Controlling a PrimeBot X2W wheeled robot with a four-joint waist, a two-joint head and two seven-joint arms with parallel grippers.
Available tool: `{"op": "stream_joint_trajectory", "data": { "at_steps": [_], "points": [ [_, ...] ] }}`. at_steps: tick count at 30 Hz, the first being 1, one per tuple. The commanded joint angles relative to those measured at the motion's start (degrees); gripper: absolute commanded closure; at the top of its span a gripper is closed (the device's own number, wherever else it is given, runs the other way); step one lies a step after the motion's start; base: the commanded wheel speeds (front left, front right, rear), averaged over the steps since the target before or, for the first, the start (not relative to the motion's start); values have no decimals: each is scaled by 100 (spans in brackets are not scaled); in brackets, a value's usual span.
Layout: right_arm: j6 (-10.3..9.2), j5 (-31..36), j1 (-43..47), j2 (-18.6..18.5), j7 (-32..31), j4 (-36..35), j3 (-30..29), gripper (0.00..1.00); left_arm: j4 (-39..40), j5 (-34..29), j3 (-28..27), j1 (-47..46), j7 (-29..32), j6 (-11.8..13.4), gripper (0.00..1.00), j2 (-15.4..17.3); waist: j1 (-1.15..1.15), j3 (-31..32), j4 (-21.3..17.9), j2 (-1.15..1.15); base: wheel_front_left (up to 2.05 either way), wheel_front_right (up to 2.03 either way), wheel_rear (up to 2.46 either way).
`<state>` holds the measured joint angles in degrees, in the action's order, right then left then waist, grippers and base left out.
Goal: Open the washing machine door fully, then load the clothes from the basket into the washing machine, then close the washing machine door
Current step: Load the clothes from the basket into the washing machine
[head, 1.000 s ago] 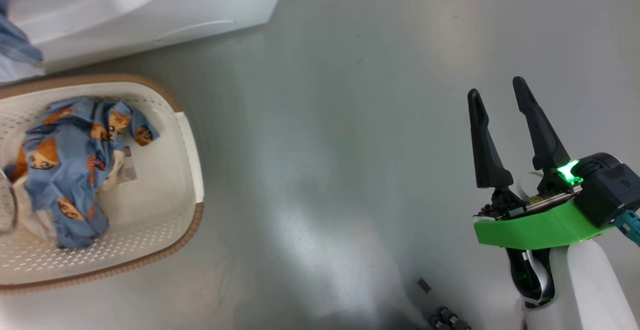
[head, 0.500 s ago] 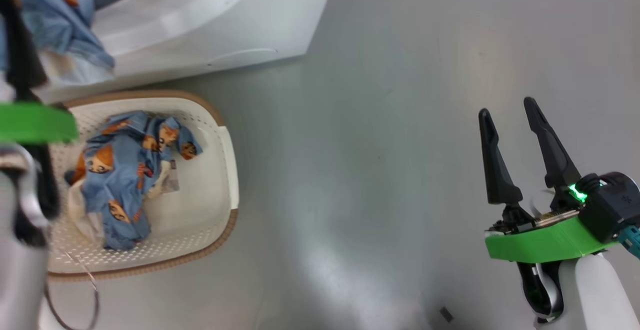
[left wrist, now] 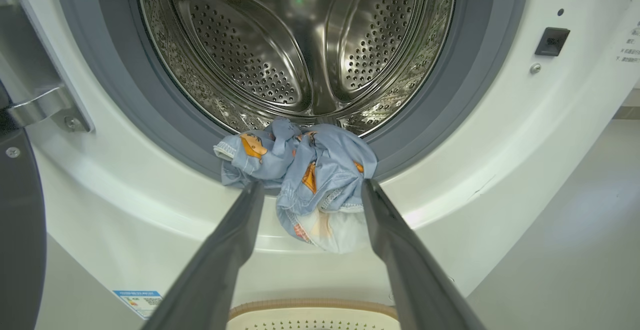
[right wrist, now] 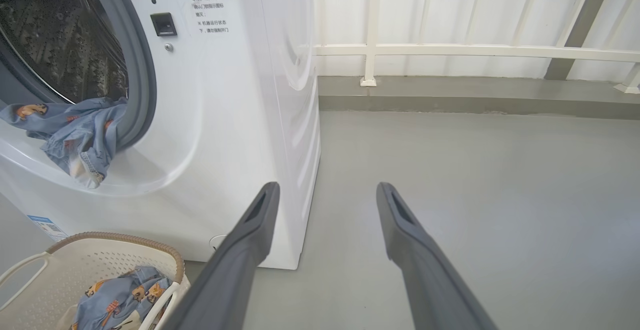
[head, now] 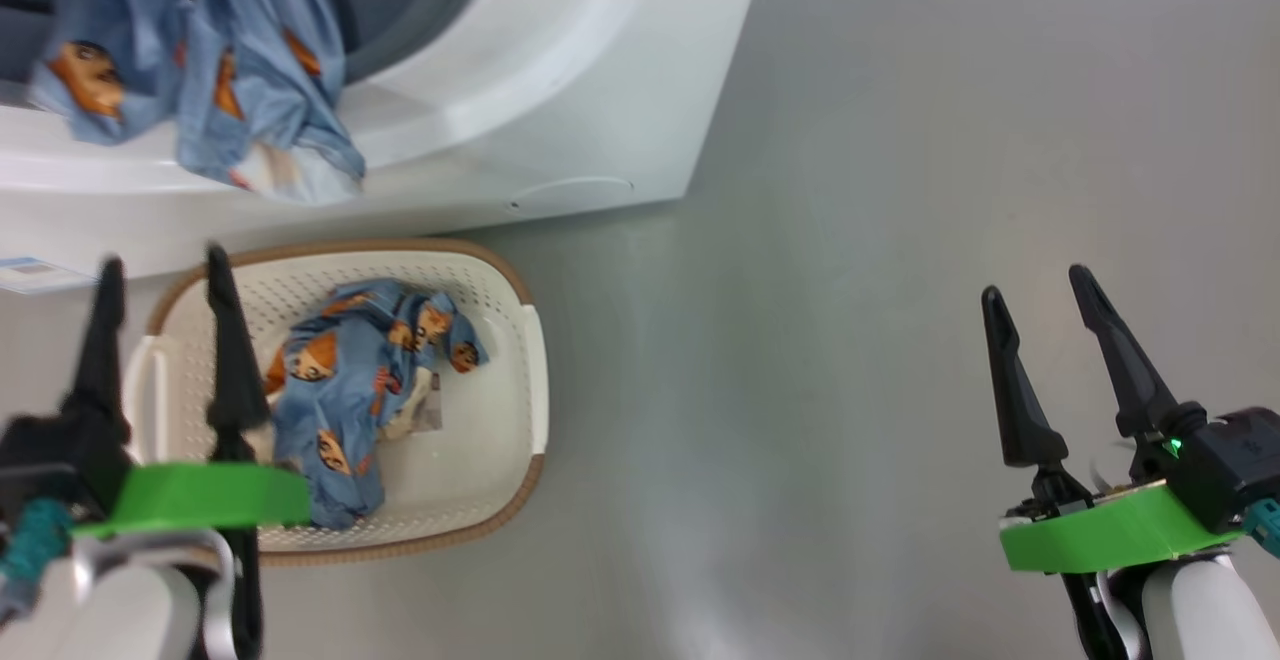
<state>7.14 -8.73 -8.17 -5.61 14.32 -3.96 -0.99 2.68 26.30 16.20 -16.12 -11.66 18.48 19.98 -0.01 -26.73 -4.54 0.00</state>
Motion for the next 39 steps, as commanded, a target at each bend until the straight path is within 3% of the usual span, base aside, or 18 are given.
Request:
{"op": "stream_joint_trajectory", "data": {
  "at_steps": [1,15,39],
  "points": [
    [35,86,165,-83,68,-92,74,0,195,-29,-135,160,-19,24,0,169,1,331,260,0,0,0,0],
    [35,153,615,-119,68,107,16,0,-184,188,229,807,-99,-120,0,-135,1,1043,501,0,0,0,0],
    [35,155,913,151,68,35,-9,0,-290,323,345,1103,-40,-133,0,-110,1,1470,378,0,0,0,0]
  ]
}}
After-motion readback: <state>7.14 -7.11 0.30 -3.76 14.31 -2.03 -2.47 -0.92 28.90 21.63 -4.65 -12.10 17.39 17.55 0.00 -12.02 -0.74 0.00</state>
